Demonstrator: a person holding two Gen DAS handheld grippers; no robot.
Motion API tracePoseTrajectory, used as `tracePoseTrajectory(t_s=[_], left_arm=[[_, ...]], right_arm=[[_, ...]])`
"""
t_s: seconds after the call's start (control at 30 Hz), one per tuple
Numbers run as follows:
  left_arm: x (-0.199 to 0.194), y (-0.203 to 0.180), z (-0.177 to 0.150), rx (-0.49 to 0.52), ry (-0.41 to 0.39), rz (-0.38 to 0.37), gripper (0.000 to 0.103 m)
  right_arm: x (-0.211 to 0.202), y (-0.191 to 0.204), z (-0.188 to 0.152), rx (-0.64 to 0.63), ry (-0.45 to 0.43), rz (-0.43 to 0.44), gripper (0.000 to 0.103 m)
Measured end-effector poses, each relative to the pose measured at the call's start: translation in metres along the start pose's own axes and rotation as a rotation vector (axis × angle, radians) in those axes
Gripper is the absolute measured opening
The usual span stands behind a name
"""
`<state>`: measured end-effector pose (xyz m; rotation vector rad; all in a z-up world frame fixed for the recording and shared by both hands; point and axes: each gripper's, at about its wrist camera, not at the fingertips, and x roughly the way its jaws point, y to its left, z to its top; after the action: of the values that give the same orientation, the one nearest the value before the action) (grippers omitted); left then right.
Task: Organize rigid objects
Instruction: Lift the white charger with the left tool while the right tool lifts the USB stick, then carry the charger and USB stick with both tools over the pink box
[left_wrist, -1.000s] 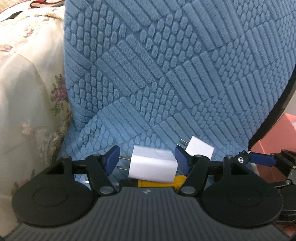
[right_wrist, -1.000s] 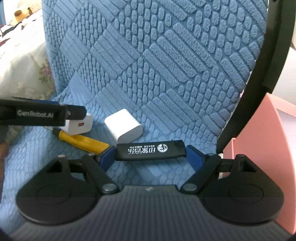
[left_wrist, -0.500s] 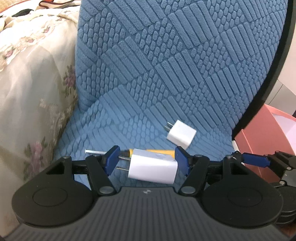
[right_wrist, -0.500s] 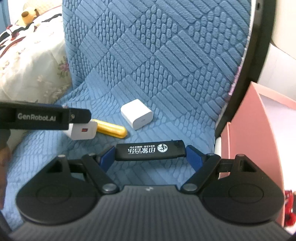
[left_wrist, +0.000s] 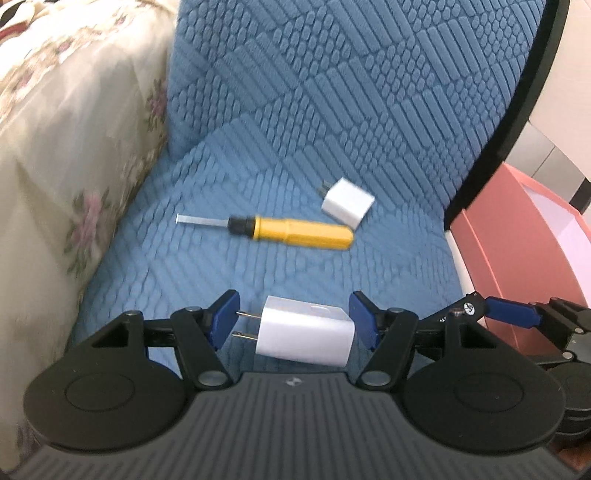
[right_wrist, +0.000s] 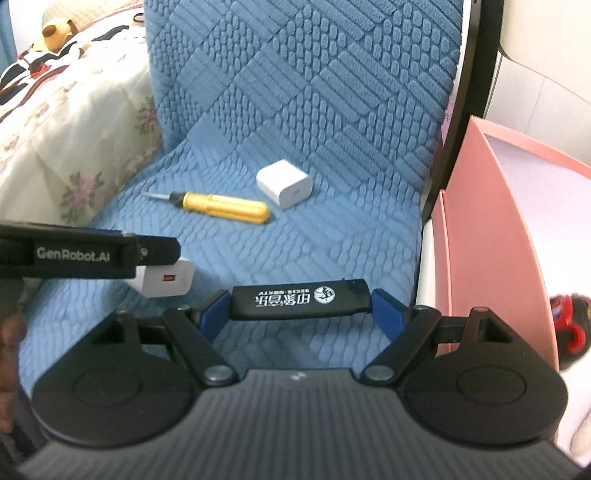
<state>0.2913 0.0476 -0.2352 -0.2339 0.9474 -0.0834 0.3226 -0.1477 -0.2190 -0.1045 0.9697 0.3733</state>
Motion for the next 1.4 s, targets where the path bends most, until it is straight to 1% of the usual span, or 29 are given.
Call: tracePoseTrajectory(t_s=[0.17,0.4,0.7,0.77,0.9,1.03,1.1,1.4], left_arm=[[-0.012,0.002,-0.016,0.0,0.017,-0.008,0.071],[-0.025,0.004,-0.031,-0.012,0.033,-0.01,0.071],[-0.038,0.0,-0.046,0.0,0.062,-0.017,0.071],[-0.043,-0.001,-0.048,0.005,0.062,-0.018,0.071],[-0.054,-0.007,-0.051,0.014,0.053,-0.024,0.071],[-0.07,-0.014,-0.054,0.009,0.041,-0.034,0.071],[-0.082,-0.017,-0.054,-0.02,0.029,-0.023,0.071],[-0.141,-0.041,-0.049,-0.014,-0.006,-0.045,0.071]], right_arm=[[-0.012,0.006,-0.012,0.016,0.011,0.006,0.084],[-0.028,0.001,-0.023,0.04,0.019,0.004,0.084],[-0.043,-0.002,-0.045,0.077,0.042,-0.002,0.084],[-0.048,-0.002,-0.049,0.087,0.041,0.008,0.084],[-0.062,0.007,-0.053,0.062,0.021,-0.01,0.084],[-0.083,0.013,-0.053,0.058,-0.007,-0.007,0.084],[-0.095,0.014,-0.053,0.069,-0.015,-0.004,0.084],[-0.161,0.011,-0.045,0.093,-0.095,-0.008,0.084]])
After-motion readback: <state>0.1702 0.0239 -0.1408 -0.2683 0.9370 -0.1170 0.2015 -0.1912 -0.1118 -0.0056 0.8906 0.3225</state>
